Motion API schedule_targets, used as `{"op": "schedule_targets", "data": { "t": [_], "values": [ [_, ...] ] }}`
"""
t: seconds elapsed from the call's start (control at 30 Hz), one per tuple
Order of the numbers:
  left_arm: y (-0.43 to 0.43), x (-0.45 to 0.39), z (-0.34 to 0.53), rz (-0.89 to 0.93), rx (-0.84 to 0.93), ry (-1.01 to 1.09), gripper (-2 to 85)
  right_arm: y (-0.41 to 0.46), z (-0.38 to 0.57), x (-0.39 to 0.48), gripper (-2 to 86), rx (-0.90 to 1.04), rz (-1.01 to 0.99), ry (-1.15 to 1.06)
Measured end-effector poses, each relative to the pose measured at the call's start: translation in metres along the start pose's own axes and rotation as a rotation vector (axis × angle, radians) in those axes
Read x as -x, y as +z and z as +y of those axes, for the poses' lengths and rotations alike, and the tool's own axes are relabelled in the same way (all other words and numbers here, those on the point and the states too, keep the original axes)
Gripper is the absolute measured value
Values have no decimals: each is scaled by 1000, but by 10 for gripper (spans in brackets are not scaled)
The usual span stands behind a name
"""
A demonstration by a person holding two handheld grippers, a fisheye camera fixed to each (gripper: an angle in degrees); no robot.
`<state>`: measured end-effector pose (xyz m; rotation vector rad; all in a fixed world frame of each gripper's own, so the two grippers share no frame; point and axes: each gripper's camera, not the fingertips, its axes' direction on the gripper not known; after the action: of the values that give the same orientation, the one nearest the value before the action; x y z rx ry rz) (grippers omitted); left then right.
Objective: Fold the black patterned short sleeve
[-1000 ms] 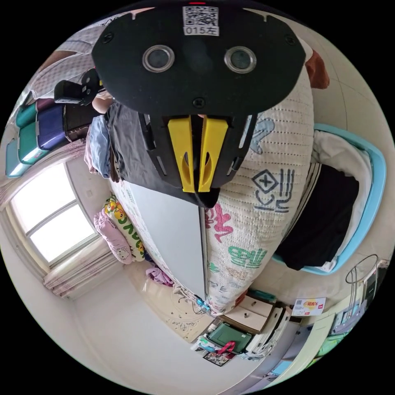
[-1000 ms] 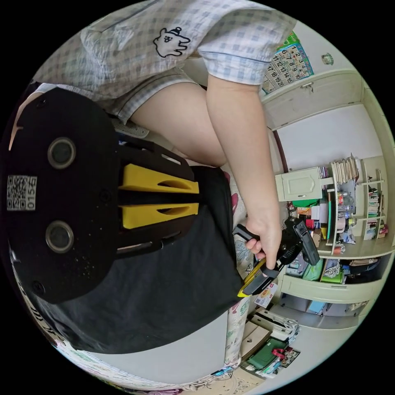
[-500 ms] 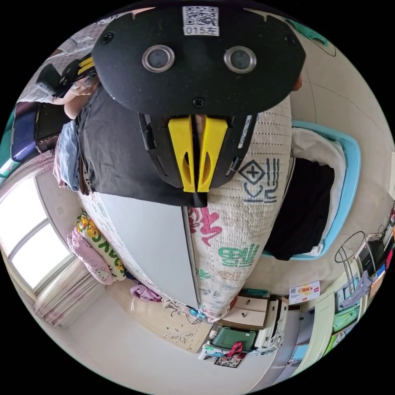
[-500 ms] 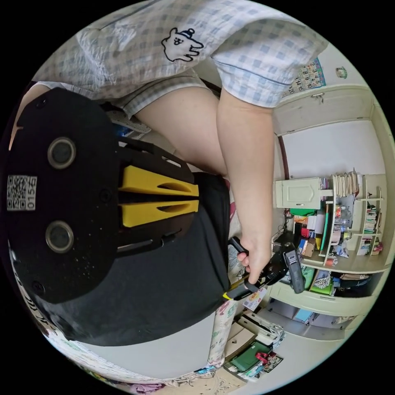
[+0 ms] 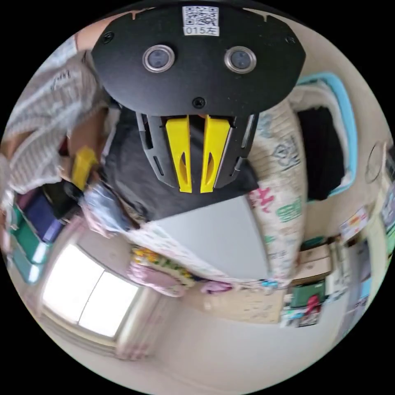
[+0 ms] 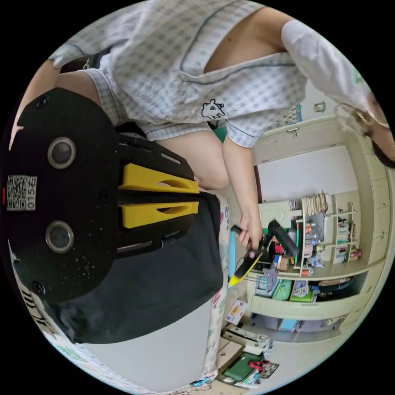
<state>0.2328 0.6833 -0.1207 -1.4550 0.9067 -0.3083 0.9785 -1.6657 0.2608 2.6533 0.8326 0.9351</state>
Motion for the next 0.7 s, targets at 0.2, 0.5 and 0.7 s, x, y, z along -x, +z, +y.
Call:
{"op": "schedule_targets", "data": {
  "t": [0.2,0.5,0.7],
  "values": [
    [23,-111,40,583,337,533,61,-53,37,-13,45,150,22,40],
    [86,-167,78,477,636,666,70,-11,0,-16,74,462,35,-7],
    [111,-179,80,412,654,686,13,-5,-48,-20,-1,492,131,-101]
  ]
}}
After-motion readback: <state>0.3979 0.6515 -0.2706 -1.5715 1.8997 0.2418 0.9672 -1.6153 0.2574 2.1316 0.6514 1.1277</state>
